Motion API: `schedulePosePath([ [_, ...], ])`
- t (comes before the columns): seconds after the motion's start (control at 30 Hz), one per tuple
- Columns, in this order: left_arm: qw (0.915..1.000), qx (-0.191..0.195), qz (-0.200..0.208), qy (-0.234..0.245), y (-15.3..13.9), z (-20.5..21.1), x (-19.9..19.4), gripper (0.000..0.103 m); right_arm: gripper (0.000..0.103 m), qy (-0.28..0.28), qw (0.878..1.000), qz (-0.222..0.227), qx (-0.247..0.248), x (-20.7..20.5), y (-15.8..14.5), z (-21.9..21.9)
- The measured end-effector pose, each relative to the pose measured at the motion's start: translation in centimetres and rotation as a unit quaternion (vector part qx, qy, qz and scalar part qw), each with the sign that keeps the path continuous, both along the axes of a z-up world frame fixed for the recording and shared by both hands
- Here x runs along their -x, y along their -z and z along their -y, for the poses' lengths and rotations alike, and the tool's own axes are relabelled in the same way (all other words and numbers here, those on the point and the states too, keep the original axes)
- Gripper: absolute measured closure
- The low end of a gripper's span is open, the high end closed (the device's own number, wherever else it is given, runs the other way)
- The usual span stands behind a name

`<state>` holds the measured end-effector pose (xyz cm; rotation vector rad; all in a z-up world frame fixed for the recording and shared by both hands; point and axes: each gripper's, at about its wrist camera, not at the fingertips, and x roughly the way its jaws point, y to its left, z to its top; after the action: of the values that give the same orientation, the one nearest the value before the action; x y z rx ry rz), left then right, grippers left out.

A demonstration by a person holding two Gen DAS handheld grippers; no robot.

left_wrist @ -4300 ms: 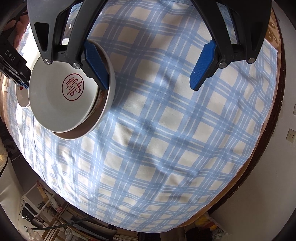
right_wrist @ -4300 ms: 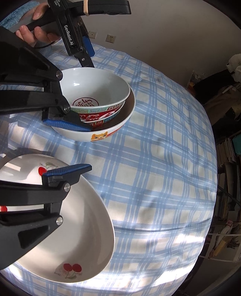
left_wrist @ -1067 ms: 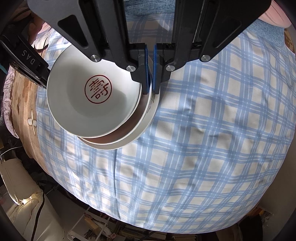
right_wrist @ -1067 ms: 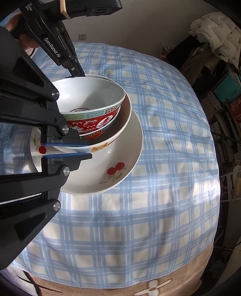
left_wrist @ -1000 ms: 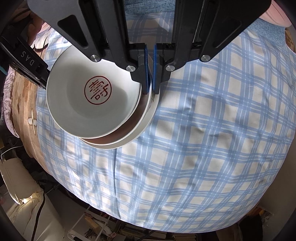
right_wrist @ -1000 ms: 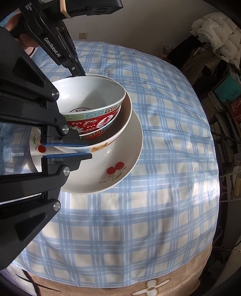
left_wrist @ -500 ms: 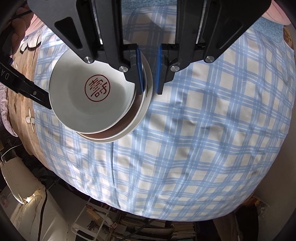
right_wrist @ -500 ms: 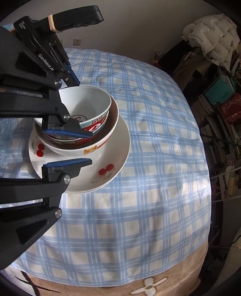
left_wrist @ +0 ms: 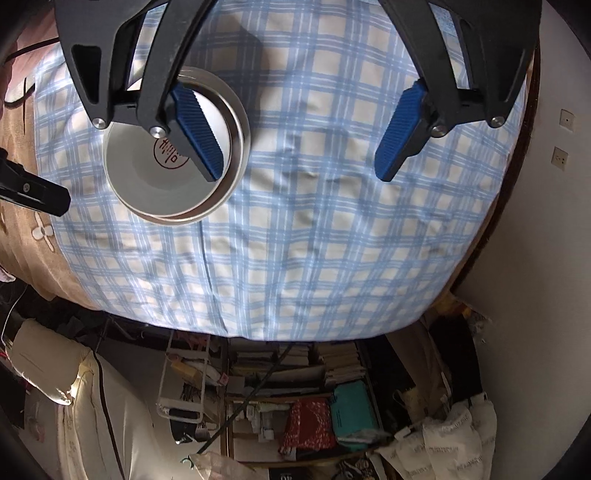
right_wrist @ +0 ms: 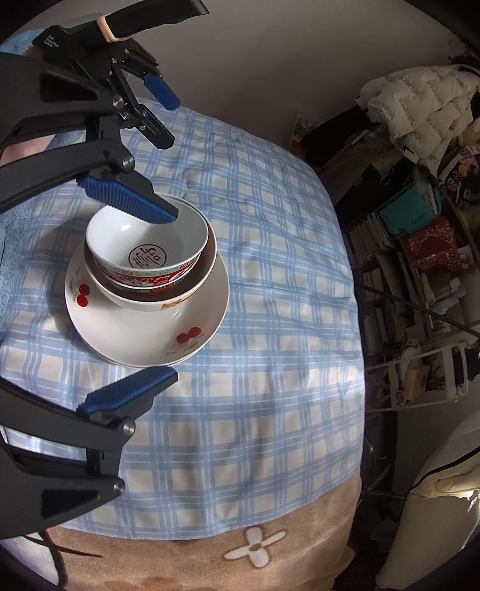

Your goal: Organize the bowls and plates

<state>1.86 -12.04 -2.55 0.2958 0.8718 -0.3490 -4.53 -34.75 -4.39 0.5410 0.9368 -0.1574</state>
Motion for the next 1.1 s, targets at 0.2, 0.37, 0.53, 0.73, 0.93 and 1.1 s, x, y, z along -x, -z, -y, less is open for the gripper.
schedulePosePath([
  [0.2, 0.9971, 0.016, 0.073, -0.015, -2.9, -1.6, 1.5, 0.009, 0.000, -0.003, 0.996, 0.071, 0.060, 2.6, -3.2, -0.9],
  [0.37, 0.9925, 0.016, 0.120, -0.018, -4.0, -3.3, 3.0, 0.006, 0.000, -0.001, 0.988, 0.116, 0.103, 4.5, -4.8, -1.7],
  [0.53, 0.9877, 0.013, 0.150, -0.042, -3.9, -5.0, 4.2, 0.006, 0.000, -0.015, 0.981, 0.143, 0.128, 5.3, -5.4, -2.8],
  [0.73, 0.9833, 0.010, 0.174, -0.053, -3.7, -6.5, 5.3, 0.006, 0.000, -0.012, 0.968, 0.179, 0.174, 6.2, -6.0, -4.4],
  [0.93, 0.9783, 0.007, 0.196, -0.067, -3.4, -7.8, 6.0, 0.006, 0.000, -0.010, 0.962, 0.192, 0.193, 6.3, -5.9, -5.0],
  [1.1, 0.9769, 0.010, 0.199, -0.078, -3.1, -8.4, 6.2, 0.006, 0.000, -0.010, 0.958, 0.202, 0.202, 6.1, -5.6, -5.2],
])
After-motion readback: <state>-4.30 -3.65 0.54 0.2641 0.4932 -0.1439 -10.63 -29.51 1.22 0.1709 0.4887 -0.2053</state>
